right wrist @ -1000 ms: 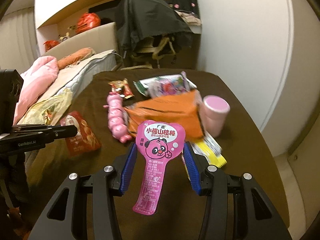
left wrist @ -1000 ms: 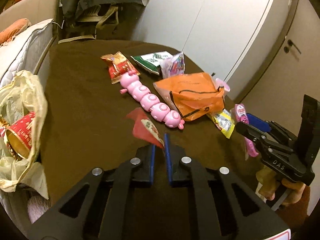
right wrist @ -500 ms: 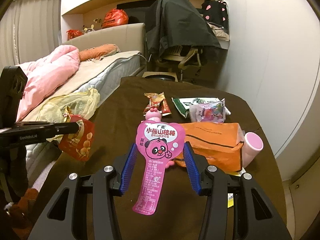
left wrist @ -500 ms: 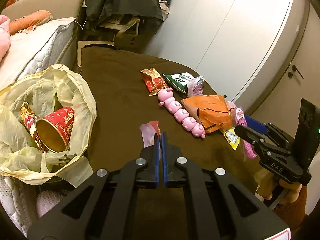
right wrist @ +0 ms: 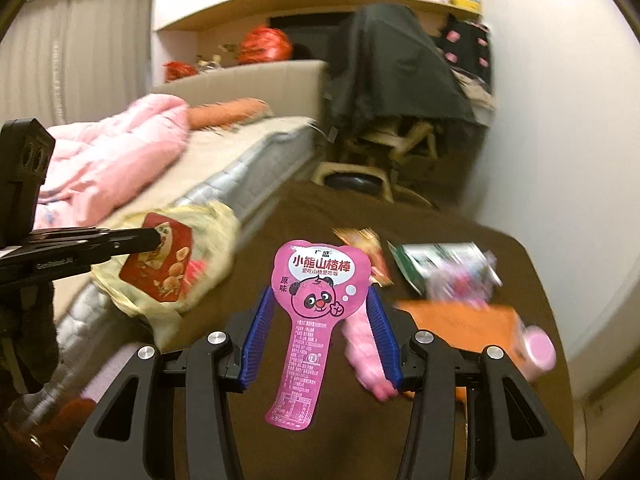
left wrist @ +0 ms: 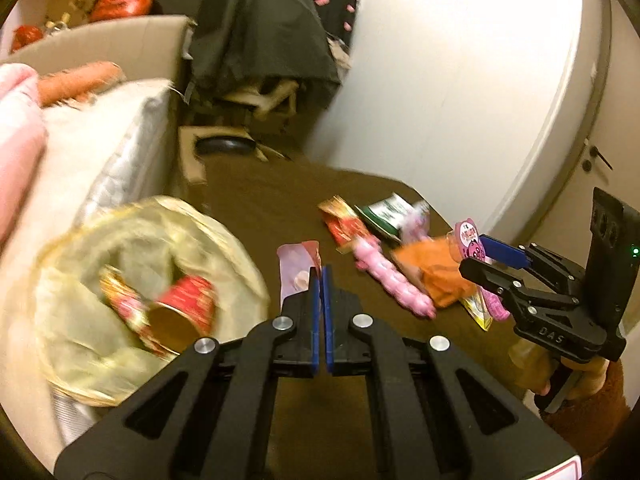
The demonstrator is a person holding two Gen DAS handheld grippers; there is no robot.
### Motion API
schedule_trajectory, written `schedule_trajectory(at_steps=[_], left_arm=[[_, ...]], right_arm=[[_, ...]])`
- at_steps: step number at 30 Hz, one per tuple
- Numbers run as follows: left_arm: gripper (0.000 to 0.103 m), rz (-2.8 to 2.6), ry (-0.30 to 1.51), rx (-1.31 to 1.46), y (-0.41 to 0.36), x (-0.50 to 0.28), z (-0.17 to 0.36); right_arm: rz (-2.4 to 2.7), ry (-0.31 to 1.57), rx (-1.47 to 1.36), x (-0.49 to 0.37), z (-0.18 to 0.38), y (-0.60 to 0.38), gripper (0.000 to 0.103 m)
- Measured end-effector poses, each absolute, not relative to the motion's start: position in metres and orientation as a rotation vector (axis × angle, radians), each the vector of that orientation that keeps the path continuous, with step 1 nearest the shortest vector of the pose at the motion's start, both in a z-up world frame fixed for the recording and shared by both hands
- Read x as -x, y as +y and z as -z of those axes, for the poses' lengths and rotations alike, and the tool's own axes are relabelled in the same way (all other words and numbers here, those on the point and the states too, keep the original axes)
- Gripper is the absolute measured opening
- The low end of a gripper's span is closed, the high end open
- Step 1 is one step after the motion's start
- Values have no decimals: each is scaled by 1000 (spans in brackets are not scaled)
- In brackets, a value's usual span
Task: Collect trash
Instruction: 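Carry the red packet and pink candy stick over the yellow bag, then open both grippers to drop the items into the yellow bag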
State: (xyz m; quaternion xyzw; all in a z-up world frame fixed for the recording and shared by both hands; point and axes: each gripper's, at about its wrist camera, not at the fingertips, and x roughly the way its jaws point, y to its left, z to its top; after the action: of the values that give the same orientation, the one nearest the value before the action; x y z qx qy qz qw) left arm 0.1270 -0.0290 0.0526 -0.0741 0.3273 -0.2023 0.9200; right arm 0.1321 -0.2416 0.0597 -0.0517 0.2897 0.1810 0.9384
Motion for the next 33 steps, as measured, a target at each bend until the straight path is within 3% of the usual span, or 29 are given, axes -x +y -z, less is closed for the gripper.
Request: schedule_trajectory(at_steps=[6, 12, 20, 33], left_arm=[[2, 281, 642, 219, 53, -135, -61], [2, 247, 700, 318, 115, -148, -35], [2, 239, 800, 376, 143, -164, 9], [2, 260, 819, 416, 147, -185, 19]], right_arm=[[-506, 592, 109, -176, -66, -169, 45], [-597, 646, 109, -211, -49, -106, 45], [-637, 737, 97, -239, -16, -63, 45], [-650, 794, 94, -254, 8, -51, 45]])
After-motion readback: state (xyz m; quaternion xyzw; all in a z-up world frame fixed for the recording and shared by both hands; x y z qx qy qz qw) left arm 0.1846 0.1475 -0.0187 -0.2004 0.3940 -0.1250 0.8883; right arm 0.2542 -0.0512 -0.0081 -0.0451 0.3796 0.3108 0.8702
